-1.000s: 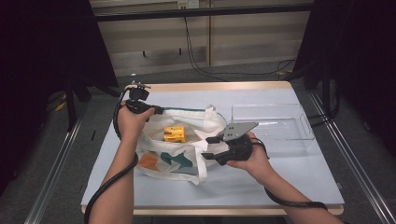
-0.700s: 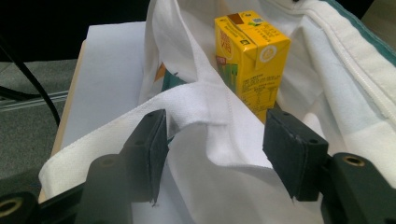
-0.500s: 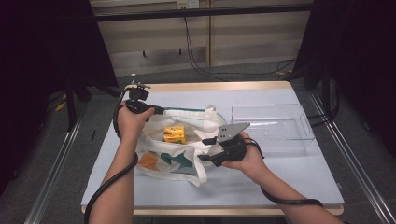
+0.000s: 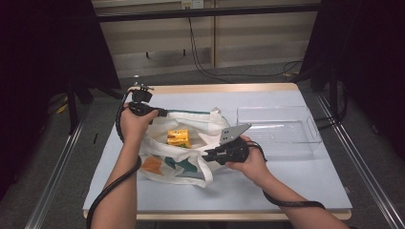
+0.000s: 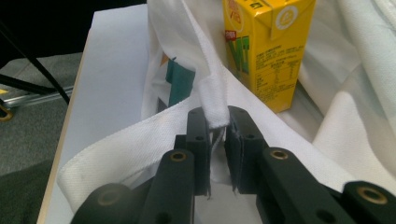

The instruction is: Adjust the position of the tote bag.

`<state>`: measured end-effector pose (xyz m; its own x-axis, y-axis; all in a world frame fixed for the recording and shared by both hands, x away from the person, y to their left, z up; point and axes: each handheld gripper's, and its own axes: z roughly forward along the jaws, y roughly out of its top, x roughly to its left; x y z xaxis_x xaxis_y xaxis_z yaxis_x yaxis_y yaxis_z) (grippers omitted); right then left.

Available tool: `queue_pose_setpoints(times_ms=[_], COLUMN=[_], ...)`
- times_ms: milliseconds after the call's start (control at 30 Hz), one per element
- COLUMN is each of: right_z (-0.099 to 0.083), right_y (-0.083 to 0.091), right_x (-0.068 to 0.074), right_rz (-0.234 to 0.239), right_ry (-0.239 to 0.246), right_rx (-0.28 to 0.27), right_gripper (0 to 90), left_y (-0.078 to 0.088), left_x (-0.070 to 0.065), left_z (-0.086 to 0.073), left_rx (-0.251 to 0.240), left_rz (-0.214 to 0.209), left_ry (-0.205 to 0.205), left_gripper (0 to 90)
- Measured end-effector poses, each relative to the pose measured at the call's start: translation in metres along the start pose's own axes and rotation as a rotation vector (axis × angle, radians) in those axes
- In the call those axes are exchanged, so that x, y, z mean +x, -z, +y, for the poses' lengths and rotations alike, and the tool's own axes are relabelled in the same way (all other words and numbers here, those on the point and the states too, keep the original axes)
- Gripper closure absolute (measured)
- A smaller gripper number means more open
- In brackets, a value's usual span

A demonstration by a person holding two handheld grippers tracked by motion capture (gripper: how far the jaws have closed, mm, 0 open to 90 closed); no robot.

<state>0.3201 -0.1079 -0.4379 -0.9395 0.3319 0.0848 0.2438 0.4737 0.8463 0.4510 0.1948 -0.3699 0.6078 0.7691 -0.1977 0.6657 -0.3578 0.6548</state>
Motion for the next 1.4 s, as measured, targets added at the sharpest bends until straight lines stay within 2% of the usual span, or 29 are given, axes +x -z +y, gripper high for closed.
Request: queue_pose_setpoints(times_ms=[167,333,367,467,533,733,900,967,1100,1400], right_z=[-0.003,-0.010,-0.012,-0.017,-0.021,-0.026,-0.029,-0.029,-0.030,-0.035], right_y=[0.000,0.000,-0.001,-0.003,-0.004,-0.005,-0.006,-0.006,-0.006,-0.007], right_x=[0.004,0.010,0.011,0.014,0.015,0.017,0.018,0.018,0.019,0.020], right_rz=[0.029,0.038,0.041,0.044,0.053,0.057,0.060,0.060,0.060,0.064], right_ry=[0.005,0.018,0.022,0.020,0.009,0.005,0.006,0.004,0.009,0.008], right_rx=[0.013,0.022,0.030,0.035,0.035,0.036,0.033,0.037,0.036,0.038], right_gripper=[79.8,79.9,79.9,79.9,80.0,80.1,80.1,80.1,80.1,80.2], left_y=[-0.002,-0.006,-0.007,-0.010,-0.011,-0.016,-0.022,-0.024,-0.029,-0.040], left_x=[0.001,0.004,0.004,0.005,0.005,0.008,0.011,0.012,0.014,0.020], left_z=[0.002,0.004,0.003,0.003,0.003,0.003,0.001,0.001,-0.001,-0.005], left_rx=[0.003,-0.001,-0.006,-0.001,-0.013,0.001,-0.011,-0.001,-0.015,-0.001], left_rz=[0.005,0.011,0.008,0.013,0.016,0.020,0.024,0.027,0.024,0.028], left_ry=[-0.003,0.001,0.013,0.008,0.022,0.018,0.030,0.020,0.042,0.046], left_gripper=[79.6,79.7,79.6,79.6,79.6,79.6,79.6,79.6,79.6,79.6])
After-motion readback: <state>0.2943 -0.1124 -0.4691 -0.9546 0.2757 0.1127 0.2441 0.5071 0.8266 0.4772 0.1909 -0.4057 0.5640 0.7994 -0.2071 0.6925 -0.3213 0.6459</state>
